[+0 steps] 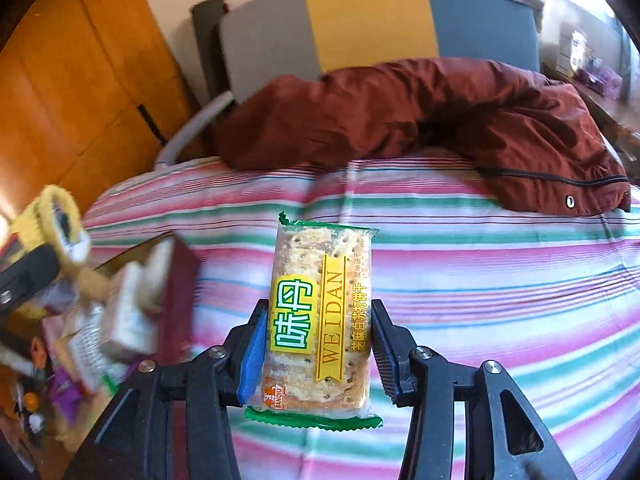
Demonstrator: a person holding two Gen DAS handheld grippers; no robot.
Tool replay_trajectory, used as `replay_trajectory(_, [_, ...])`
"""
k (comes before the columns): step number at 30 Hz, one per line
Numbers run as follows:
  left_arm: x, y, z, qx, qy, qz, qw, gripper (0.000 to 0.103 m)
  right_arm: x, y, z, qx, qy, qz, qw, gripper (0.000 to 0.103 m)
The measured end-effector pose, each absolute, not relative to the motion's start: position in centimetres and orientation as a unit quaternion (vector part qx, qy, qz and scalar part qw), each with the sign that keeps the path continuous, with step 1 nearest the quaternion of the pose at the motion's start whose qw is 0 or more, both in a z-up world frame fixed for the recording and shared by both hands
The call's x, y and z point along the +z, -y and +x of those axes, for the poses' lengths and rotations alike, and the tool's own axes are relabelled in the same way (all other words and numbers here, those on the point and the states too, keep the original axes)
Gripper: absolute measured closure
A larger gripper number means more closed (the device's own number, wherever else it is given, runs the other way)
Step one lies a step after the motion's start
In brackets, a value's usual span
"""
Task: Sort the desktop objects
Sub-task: 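Carry the WEIDAN bar and yellow sock into the gold tray and release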
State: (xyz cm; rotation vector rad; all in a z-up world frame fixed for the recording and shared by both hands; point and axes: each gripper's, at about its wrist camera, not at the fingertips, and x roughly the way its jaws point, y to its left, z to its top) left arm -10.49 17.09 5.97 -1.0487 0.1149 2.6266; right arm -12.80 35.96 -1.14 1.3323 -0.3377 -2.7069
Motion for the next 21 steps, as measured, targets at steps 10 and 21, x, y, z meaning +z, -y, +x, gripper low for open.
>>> replay_trajectory(10, [4.6,-10.7,-6.7,0.927,-0.009,-0.366,0.079,0.064,0.9,-28.5,-8.9,-0.895,0.105,0.416,0.125,0.055])
replay_trajectory(21, [2.4,-5.8,-4.9,0.924,0.029,-0.382,0.023,0.064,0.9,-21.5,-6.5,-0.887,0.081,0.421,0.173,0.055])
